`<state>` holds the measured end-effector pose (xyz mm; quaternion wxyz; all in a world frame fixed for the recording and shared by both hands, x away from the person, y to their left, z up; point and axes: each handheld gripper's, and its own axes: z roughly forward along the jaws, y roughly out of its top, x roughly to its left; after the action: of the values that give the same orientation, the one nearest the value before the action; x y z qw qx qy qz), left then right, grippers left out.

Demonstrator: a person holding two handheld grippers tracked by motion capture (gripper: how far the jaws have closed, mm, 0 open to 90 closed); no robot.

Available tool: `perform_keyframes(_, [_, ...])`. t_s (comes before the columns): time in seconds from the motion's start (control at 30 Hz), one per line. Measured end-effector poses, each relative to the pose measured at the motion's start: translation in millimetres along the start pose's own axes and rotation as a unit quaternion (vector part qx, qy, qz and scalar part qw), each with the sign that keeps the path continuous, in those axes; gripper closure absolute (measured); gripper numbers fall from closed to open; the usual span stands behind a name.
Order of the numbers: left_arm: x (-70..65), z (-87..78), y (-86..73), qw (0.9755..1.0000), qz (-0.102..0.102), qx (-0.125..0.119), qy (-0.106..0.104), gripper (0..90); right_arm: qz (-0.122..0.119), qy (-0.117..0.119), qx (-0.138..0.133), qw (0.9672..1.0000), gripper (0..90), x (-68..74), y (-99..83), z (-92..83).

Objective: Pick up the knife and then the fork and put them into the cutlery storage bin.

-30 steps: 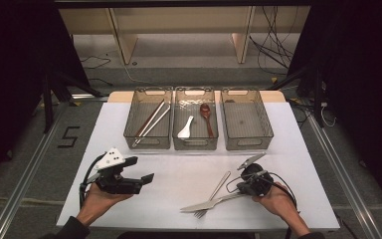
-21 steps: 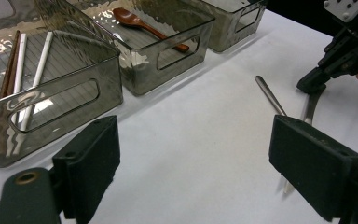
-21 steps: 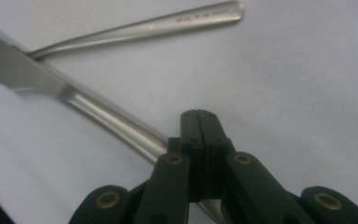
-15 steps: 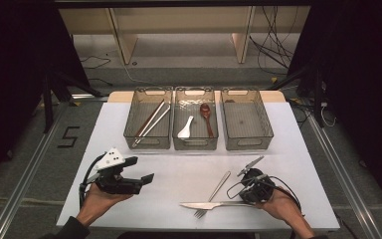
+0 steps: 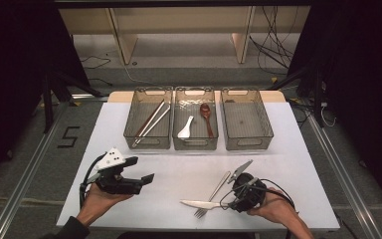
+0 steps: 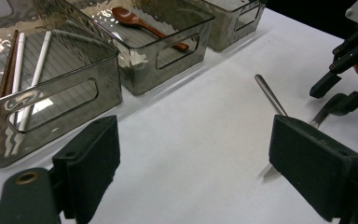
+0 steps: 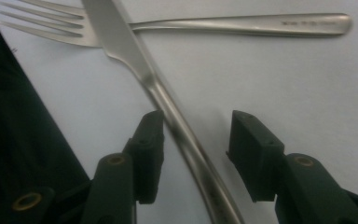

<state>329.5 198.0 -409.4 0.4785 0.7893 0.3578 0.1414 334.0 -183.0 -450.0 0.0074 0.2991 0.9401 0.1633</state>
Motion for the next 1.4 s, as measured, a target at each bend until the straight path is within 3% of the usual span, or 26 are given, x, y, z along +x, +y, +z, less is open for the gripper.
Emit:
perform_keyframes(0.23, [0.1, -0.4, 0.3, 1.0000, 0.001, -0.002, 0.002, 15.9, -0.016, -0.011, 0.025, 0.9995, 47.8, 7.6, 7.2, 5.9])
perform_keyframes(0.57, [-0.1, -0.5, 0.2, 1.0000, 0.001, -0.003, 0.003, 15.9, -0.035, -0.017, 0.054, 0.9978, 64.6, 9.0, 10.2, 10.0])
perform_keyframes(0.8, [-0.8, -0.4, 0.1, 1.0000, 0.003, -0.001, 0.002, 15.9, -0.063, -0.034, 0.064, 0.9954, 67.8, 14.6, 12.0, 11.9])
perform_keyframes(1.0, [-1.1, -0.2, 0.2, 1.0000, 0.002, -0.002, 0.002, 15.9, -0.070, -0.034, 0.073, 0.9943, 70.6, 15.0, 13.8, 12.2])
perform_keyframes(1.13, [-1.6, 0.0, 0.1, 1.0000, 0.003, -0.001, 0.002, 15.9, -0.076, -0.031, 0.078, 0.9936, 78.8, 17.5, 15.0, 12.6])
perform_keyframes(1.4, [-1.6, 0.4, 0.4, 1.0000, 0.005, -0.001, 0.002, 15.9, -0.081, -0.031, 0.083, 0.9928, 79.2, 17.3, 16.9, 13.0])
